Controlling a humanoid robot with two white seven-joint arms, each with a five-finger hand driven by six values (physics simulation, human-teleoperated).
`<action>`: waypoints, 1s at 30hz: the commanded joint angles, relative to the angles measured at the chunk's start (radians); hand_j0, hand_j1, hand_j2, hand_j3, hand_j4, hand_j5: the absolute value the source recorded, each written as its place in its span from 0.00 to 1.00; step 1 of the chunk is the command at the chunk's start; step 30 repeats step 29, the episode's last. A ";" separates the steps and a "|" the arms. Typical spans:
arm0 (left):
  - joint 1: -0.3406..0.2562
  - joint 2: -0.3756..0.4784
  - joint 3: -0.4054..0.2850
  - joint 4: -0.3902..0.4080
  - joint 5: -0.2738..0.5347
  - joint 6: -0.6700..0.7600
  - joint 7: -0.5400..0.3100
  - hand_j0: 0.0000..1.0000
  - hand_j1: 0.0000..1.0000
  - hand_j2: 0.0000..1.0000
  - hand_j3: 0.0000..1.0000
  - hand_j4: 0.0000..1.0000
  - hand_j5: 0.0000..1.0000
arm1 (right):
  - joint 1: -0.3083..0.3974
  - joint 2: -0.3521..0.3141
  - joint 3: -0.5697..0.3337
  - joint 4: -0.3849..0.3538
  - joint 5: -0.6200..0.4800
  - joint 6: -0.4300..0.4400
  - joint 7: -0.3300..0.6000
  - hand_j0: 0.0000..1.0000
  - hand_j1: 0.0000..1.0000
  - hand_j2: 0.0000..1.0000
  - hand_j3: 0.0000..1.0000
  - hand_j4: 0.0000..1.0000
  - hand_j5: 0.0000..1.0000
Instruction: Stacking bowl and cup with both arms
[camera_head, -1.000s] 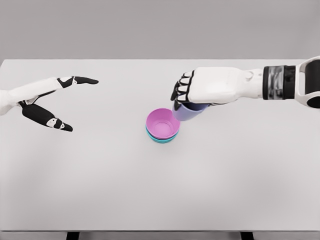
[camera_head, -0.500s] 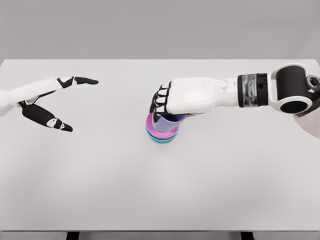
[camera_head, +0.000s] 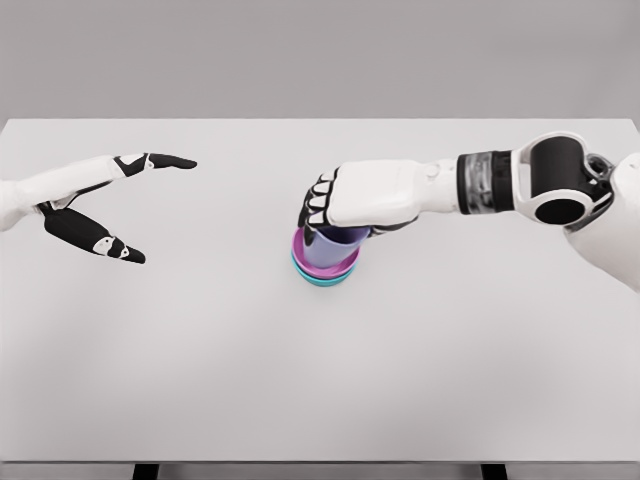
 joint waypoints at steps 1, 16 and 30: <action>0.000 0.001 0.001 0.000 0.008 0.002 0.000 1.00 1.00 1.00 1.00 1.00 1.00 | 0.000 0.012 0.006 0.009 -0.005 0.003 0.000 0.65 0.65 0.65 0.65 0.65 0.65; 0.000 -0.004 0.001 0.000 0.008 0.002 0.000 1.00 1.00 1.00 1.00 1.00 1.00 | -0.008 -0.099 -0.138 -0.052 0.008 0.003 0.000 1.00 1.00 1.00 1.00 1.00 1.00; 0.000 -0.004 0.001 0.000 0.008 0.002 0.000 1.00 1.00 1.00 1.00 1.00 1.00 | 0.109 -0.350 -0.258 0.126 -0.059 0.003 0.000 1.00 1.00 1.00 1.00 1.00 1.00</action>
